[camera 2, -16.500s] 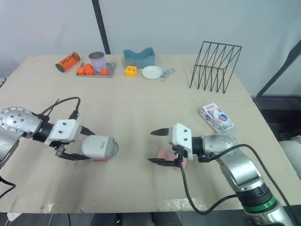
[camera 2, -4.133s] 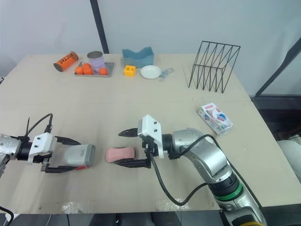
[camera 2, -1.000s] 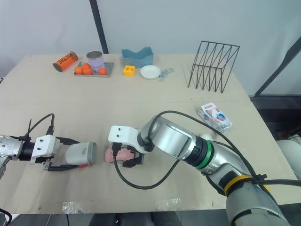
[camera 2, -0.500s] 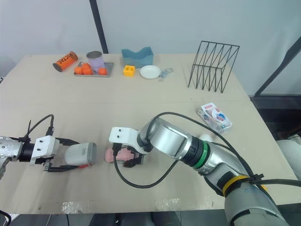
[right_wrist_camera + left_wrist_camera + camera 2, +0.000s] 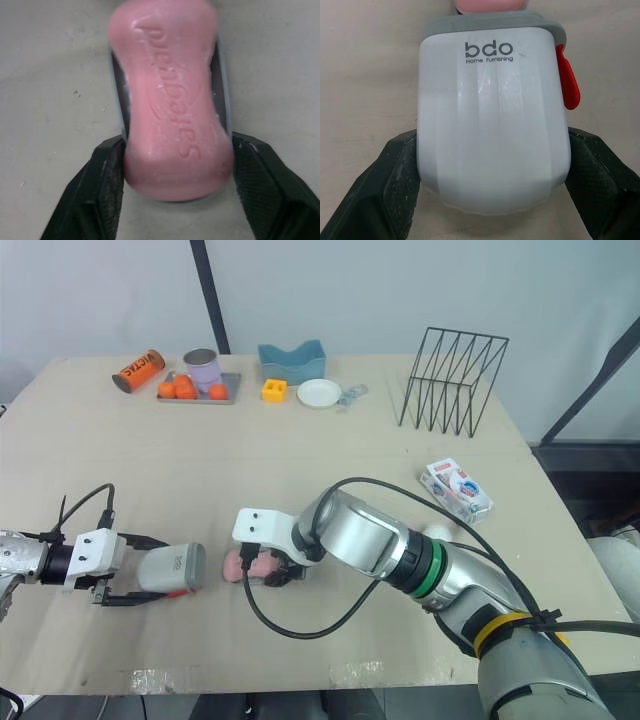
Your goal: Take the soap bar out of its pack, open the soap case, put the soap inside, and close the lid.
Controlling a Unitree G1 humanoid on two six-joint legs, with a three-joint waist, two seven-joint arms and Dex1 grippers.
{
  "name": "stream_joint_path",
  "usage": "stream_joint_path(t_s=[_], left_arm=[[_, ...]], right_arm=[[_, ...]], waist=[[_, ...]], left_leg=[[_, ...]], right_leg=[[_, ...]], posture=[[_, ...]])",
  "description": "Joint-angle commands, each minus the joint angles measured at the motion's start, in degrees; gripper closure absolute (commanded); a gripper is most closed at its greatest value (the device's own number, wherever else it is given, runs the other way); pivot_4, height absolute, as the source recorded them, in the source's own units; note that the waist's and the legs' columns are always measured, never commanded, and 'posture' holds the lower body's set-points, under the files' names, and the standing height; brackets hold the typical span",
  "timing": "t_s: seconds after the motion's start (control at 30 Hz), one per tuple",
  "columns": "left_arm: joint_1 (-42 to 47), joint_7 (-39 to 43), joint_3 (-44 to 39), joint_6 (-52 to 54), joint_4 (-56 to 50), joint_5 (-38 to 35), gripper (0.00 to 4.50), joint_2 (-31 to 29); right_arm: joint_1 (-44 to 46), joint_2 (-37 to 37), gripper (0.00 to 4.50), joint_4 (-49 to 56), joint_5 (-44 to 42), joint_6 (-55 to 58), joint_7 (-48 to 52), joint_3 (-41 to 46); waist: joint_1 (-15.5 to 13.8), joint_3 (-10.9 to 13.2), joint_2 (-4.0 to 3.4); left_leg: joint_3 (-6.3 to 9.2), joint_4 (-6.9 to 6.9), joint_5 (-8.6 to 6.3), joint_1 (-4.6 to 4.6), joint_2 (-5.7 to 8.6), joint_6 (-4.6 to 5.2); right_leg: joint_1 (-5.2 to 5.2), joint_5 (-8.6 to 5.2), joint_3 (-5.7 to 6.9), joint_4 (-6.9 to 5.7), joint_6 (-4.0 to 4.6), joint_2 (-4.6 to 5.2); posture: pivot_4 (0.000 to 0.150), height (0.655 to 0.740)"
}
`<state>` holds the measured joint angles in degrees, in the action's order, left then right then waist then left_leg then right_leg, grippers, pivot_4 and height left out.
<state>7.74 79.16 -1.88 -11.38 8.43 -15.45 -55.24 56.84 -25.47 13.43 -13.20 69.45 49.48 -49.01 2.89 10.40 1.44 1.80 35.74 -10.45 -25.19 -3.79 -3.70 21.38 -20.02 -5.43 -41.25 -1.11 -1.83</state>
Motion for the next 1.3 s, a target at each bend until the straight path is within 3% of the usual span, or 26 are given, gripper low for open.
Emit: stream_joint_path(t_s=[0.03,0.33,0.83,1.3], left_arm=[[0.3,-0.2,-1.7,-0.6,-1.0,-0.4,1.01,-0.8],[0.4,-0.4,-1.5,-0.8,-1.1,-0.3,1.01,-0.6],[5.5,-0.4,0.5,2.5,-3.5,-1.7,1.01,2.2],[9.8,-0.6,6.6,4.8,-4.4,1.4,1.01,6.9]], right_arm=[[-0.5,-0.3,1.35,1.1,0.0,0.2,0.3,-0.6],[-1.2,-2.7,1.35,3.1,-0.6,0.1,1.1,1.4],[-4.8,-17.4,1.35,11.6,-3.2,1.5,3.9,8.1],[-3.9,-19.3,1.35,13.3,-4.5,2.5,4.3,12.2]], waist=[[0.0,0.0,0.0],[0.0,0.0,0.0],[-0.1,0.0,-0.01],[-0.1,0.0,-0.01]], left_leg=[[0.0,0.0,0.0,0.0,0.0,0.0],[0.0,0.0,0.0,-0.01,0.01,0.0],[-0.02,-0.01,0.0,-0.03,0.03,0.0],[-0.03,0.01,0.0,-0.04,0.06,0.0]], right_leg=[[0.0,0.0,0.0,0.0,0.0,0.0],[0.0,0.0,0.01,0.01,0.0,0.02],[0.0,0.0,0.01,0.04,-0.01,0.03],[-0.01,0.0,-0.04,0.05,-0.01,0.02]], posture=[[0.15,0.74],[0.15,0.74],[0.15,0.74],[0.15,0.74]])
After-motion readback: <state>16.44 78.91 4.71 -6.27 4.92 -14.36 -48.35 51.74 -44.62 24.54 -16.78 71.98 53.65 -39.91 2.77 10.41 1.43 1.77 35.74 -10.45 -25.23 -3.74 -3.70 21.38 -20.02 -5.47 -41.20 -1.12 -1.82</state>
